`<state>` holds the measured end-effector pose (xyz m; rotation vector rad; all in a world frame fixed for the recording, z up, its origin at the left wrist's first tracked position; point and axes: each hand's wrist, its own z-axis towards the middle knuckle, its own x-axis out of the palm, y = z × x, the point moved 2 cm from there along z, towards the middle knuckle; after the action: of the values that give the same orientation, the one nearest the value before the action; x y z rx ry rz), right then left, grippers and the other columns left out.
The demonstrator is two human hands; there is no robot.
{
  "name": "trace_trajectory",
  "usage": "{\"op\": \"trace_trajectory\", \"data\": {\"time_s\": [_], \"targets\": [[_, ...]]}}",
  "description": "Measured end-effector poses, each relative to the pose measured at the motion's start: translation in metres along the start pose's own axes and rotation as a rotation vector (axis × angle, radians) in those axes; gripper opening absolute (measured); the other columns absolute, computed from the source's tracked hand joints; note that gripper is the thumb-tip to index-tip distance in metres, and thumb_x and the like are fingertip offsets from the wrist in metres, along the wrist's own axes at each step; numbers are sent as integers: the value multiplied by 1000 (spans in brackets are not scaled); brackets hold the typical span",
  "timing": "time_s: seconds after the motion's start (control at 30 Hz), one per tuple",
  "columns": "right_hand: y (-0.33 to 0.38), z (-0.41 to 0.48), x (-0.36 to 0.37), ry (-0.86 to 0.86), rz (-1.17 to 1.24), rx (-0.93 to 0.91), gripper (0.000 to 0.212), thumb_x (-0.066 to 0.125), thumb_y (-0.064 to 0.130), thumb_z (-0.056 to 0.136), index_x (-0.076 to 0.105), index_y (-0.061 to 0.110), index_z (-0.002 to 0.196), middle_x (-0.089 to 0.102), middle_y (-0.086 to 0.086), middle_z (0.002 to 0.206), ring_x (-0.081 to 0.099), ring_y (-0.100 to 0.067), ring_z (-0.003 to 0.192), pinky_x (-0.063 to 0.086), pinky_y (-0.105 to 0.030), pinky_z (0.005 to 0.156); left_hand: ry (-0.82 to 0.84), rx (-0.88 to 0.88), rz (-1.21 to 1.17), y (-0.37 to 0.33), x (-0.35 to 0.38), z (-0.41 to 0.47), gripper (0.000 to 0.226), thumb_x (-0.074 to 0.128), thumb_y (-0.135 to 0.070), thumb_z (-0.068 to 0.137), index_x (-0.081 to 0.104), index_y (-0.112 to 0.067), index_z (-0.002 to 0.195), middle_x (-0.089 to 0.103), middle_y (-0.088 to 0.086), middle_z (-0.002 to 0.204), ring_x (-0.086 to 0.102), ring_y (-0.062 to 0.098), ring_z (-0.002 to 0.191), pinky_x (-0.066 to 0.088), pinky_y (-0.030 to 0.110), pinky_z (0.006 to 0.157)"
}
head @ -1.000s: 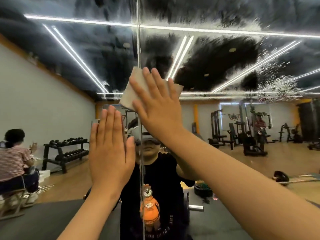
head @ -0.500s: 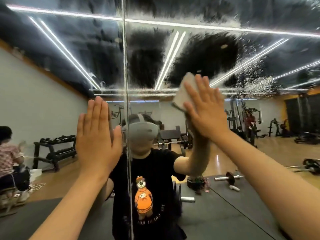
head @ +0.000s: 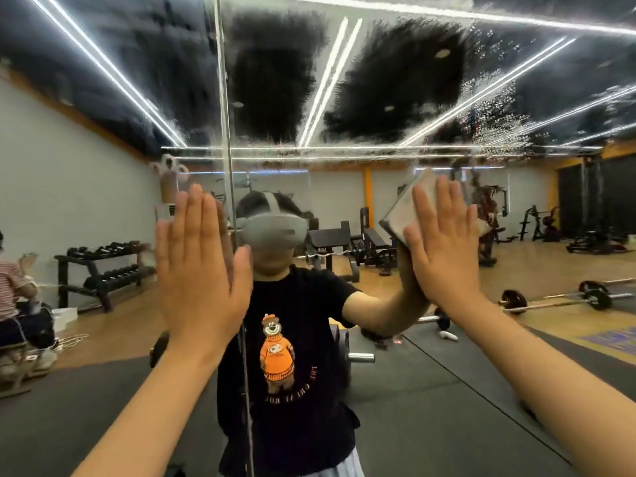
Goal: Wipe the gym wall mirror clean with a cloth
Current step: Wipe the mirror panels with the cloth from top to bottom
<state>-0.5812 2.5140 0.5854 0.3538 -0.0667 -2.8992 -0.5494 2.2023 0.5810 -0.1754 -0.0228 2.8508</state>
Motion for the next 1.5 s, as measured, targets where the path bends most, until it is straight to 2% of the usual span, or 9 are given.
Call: {"op": "trace_trajectory", "data": {"time_s": [0.17, 0.3, 0.43, 0.67, 0.83, 1.07, 1.27, 1.37, 1.5], "targets": [[1, -86, 21, 11, -19, -149, 57, 21, 47, 104, 14, 29, 158, 7, -8, 166, 3, -26, 154, 3, -51, 123, 47, 31, 6, -16, 7, -56, 70, 25, -39, 100, 7, -4, 158, 3, 11, 166, 1, 23, 154, -3, 41, 124], [-5, -114, 27, 36, -63, -227, 57, 20, 48, 105, 13, 30, 158, 8, -8, 166, 5, -27, 154, 9, -55, 121, 62, 24, 57, -7, 17, -75, 71, 29, -36, 99, 7, -2, 157, 3, 12, 166, 2, 24, 154, -3, 39, 124], [-2, -79, 18, 54, -82, -275, 57, 22, 48, 104, 16, 28, 157, 8, -8, 166, 2, -24, 154, 5, -51, 122, 56, 37, 67, -6, 20, -78, 70, 28, -36, 101, 6, -2, 157, 3, 14, 166, 3, 26, 154, 0, 42, 125], [28, 88, -17, -8, -85, -164, 58, 22, 46, 104, 12, 27, 159, 4, -9, 167, 0, -24, 153, -6, -41, 121, 53, 35, 63, -5, 20, -79, 68, 29, -35, 100, 12, 0, 156, 7, 15, 166, 5, 27, 153, 2, 43, 125], [66, 73, -5, -114, -29, -64, 55, 22, 41, 106, 13, 26, 159, 6, -10, 167, 0, -27, 154, -2, -48, 123, 35, 39, 68, -4, 22, -79, 68, 31, -34, 100, 11, -1, 157, 7, 15, 166, 4, 26, 154, 1, 41, 125], [95, -77, 31, 41, -82, -560, 56, 30, 42, 103, 23, 26, 157, 14, -11, 165, 9, -30, 153, 7, -53, 122, 27, 46, 75, -4, 21, -80, 67, 31, -32, 101, 12, -1, 157, 7, 14, 166, 5, 26, 153, 5, 44, 125], [66, -54, 27, 87, -176, -911, 53, 34, 47, 102, 34, 32, 154, 23, -5, 163, 20, -26, 151, 19, -51, 120, 40, 45, 74, -3, 21, -79, 66, 30, -32, 101, 13, -1, 156, 9, 15, 165, 7, 26, 153, 7, 46, 125], [62, -17, 16, 49, -192, -865, 54, 32, 47, 102, 33, 30, 154, 24, -6, 163, 20, -26, 151, 17, -50, 120, 43, 41, 73, -4, 21, -79, 67, 31, -32, 100, 13, -1, 156, 9, 15, 165, 8, 27, 153, 6, 45, 125], [66, 61, -1, -22, -168, -595, 56, 28, 46, 103, 24, 28, 156, 17, -9, 165, 12, -27, 153, 9, -49, 122, 60, 31, 66, -3, 21, -79, 67, 32, -33, 99, 17, 1, 155, 11, 14, 165, 12, 29, 153, 8, 46, 125]]}}
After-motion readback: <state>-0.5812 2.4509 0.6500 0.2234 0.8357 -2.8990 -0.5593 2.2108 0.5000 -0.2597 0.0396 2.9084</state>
